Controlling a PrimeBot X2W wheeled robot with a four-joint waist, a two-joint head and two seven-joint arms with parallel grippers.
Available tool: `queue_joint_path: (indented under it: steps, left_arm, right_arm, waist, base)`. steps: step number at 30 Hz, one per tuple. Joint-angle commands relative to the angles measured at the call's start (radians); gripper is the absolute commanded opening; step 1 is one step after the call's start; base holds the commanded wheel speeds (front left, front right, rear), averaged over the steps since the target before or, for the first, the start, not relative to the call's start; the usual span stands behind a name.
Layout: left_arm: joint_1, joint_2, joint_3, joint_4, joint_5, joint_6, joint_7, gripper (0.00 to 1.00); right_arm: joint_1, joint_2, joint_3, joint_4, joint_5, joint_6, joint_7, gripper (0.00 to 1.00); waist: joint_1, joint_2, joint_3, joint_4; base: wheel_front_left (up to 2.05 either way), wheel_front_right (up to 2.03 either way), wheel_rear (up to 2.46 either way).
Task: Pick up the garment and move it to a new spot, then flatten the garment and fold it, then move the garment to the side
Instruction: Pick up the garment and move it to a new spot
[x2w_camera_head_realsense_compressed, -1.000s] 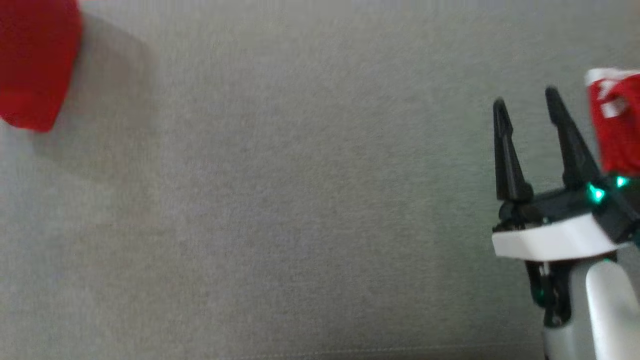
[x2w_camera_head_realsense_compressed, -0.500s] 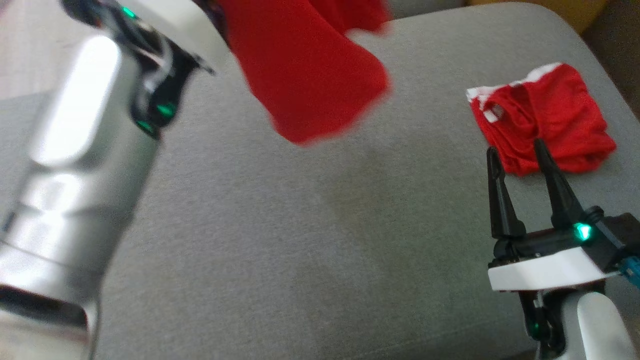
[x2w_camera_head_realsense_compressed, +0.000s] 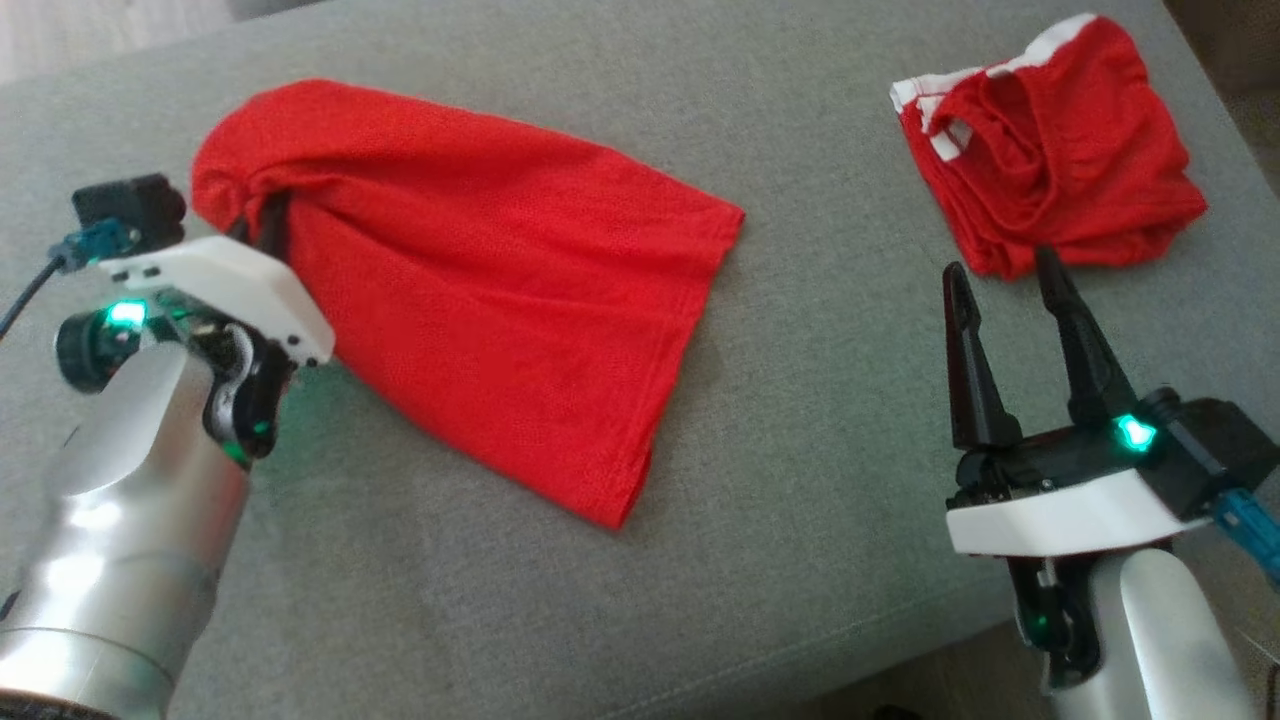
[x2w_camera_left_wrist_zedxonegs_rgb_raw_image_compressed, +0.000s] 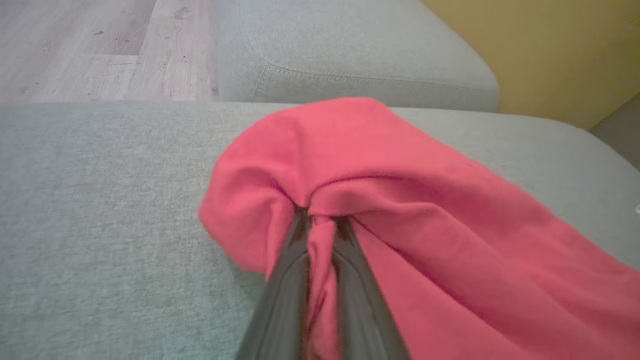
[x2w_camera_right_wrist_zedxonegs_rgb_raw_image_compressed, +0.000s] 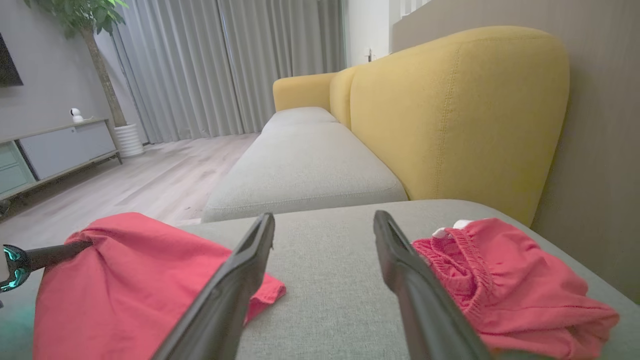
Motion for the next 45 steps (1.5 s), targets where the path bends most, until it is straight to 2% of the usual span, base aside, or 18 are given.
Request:
queue_joint_path:
  steps: [1, 2, 3, 13, 20, 26, 27, 30, 36, 40, 45]
  left_arm:
    - [-0.055, 0.046, 0.033, 0.010, 0.025, 0.002, -0.028, 0.25]
    - [-0.056, 0.048, 0.027, 0.027, 0.033, -0.001, -0.038, 0.69]
    - [-0.057, 0.047, 0.024, 0.042, 0.037, -0.005, -0.048, 1.00]
    - [-0.082, -0.002, -0.025, 0.070, 0.078, -0.069, -0.164, 1.00]
    - [0.021, -0.032, -0.033, 0.032, 0.068, -0.086, -0.277, 1.00]
    - [0.196, -0.040, -0.004, -0.075, 0.071, -0.027, -0.343, 1.00]
    - [0.269, -0.039, 0.005, -0.131, 0.085, 0.002, -0.349, 1.00]
    - [0.384, -0.033, 0.038, -0.239, 0.106, 0.052, -0.351, 1.00]
    - [0.625, -0.013, 0.112, -0.473, 0.173, 0.139, -0.352, 1.00]
    - [0.753, -0.015, 0.138, -0.585, 0.198, 0.179, -0.352, 1.00]
    - [0.820, -0.018, 0.147, -0.651, 0.218, 0.209, -0.352, 1.00]
  right_arm:
    - [-0.028, -0.004, 0.017, -0.020, 0.005, 0.004, -0.015, 1.00]
    - [-0.029, -0.004, 0.015, -0.014, 0.005, 0.004, -0.017, 1.00]
    - [-0.029, -0.004, 0.011, -0.009, 0.005, 0.004, -0.019, 1.00]
    - [-0.025, -0.004, -0.016, 0.037, -0.011, 0.004, -0.011, 1.00]
    - [0.005, -0.004, -0.043, 0.084, -0.035, 0.004, 0.005, 1.00]
    - [0.046, -0.004, -0.042, 0.109, -0.031, 0.004, 0.013, 1.00]
    - [0.062, -0.004, -0.042, 0.118, -0.031, 0.004, 0.013, 1.00]
    - [0.085, -0.004, -0.041, 0.129, -0.035, 0.004, 0.010, 1.00]
    - [0.121, -0.004, -0.035, 0.157, -0.036, 0.004, -0.003, 1.00]
    - [0.139, -0.004, -0.029, 0.182, -0.029, 0.004, -0.017, 1.00]
    - [0.145, -0.004, -0.018, 0.227, -0.021, 0.004, -0.038, 1.00]
  waist:
    - [-0.0003, -0.0001, 0.013, -0.011]
    - [-0.0003, -0.0001, 0.011, -0.009]
    - [-0.0003, -0.0001, 0.008, -0.006]
    - [-0.0003, -0.0001, -0.080, 0.073]
    - [-0.0003, -0.0001, -0.186, 0.162]
    - [-0.0003, -0.0001, -0.250, 0.224]
    - [-0.0003, -0.0001, -0.266, 0.241]
    - [-0.0003, -0.0001, -0.280, 0.260]
    - [-0.0003, -0.0001, -0.290, 0.275]
    - [-0.0003, -0.0001, -0.297, 0.278]
    - [-0.0003, -0.0001, -0.303, 0.281]
  base:
    - [0.00, 0.00, 0.00]
    - [0.00, 0.00, 0.00]
    - [0.00, 0.00, 0.00]
    - [0.00, 0.00, 0.00]
    - [0.00, 0.00, 0.00]
    - [0.00, 0.00, 0.00]
    - [0.00, 0.00, 0.00]
    - [0.00, 0.00, 0.00]
    - [0.00, 0.00, 0.00]
    - [0.00, 0.00, 0.00]
    - [0.00, 0.00, 0.00]
